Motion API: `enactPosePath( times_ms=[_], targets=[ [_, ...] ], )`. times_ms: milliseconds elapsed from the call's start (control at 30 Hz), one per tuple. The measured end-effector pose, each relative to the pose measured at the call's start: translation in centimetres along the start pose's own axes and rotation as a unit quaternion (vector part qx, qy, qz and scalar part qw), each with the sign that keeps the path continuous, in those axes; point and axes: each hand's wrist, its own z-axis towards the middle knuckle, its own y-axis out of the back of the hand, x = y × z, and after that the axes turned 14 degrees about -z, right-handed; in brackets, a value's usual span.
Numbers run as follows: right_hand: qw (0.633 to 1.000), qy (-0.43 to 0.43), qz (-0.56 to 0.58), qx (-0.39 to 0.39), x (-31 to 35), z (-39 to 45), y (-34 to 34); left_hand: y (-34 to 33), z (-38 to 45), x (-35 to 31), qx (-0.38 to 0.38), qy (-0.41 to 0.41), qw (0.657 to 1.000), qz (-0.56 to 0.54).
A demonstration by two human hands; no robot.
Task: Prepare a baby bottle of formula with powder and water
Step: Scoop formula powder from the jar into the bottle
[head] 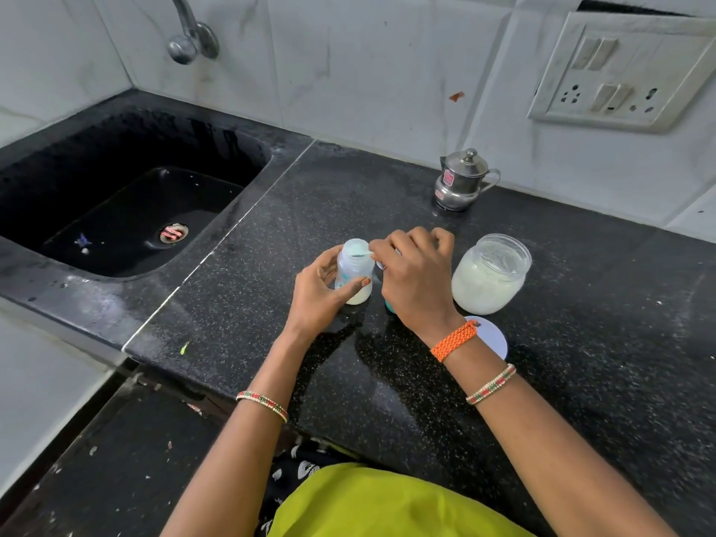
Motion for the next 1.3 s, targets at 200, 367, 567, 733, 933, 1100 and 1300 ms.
enactPosePath(
  times_ms=[200, 367, 567, 733, 933, 1100, 1300],
  targets=[
    [0.992, -0.081, 0.101, 0.01, -0.3, 0.8, 0.6, 0.1, 0.1, 0.0, 0.005, 0.013, 1.0, 0.015],
    [0.931, -0.241, 0.274, 0.018, -1.9, 1.8, 1.2, -0.1, -0.6, -0.1, 0.006, 0.015, 0.992, 0.124],
    [0.898, -0.354, 0.26, 0.014, -6.5, 1.3, 1.8, -2.6, -2.1, -2.3, -0.084, -0.163, 0.966, 0.179],
    [0.878, -0.409, 0.244, -0.037, -10.7, -0.1, 2.9, -8.4, -1.5, -4.1, -0.084, -0.252, 0.956, 0.124],
    [0.898, -0.401, 0.162, -0.086, -13.3, -2.6, 3.2, -12.8, 1.3, -3.5, 0.058, -0.15, 0.982, 0.097],
    [0.923, -0.365, 0.118, -0.026, -13.3, -3.1, 1.4, -13.6, 3.0, -3.0, 0.08, -0.117, 0.983, 0.118],
    [0.942, -0.318, 0.087, 0.06, -12.8, -2.7, -0.3, -12.7, 2.7, -3.6, 0.046, -0.113, 0.987, 0.106]
  ],
)
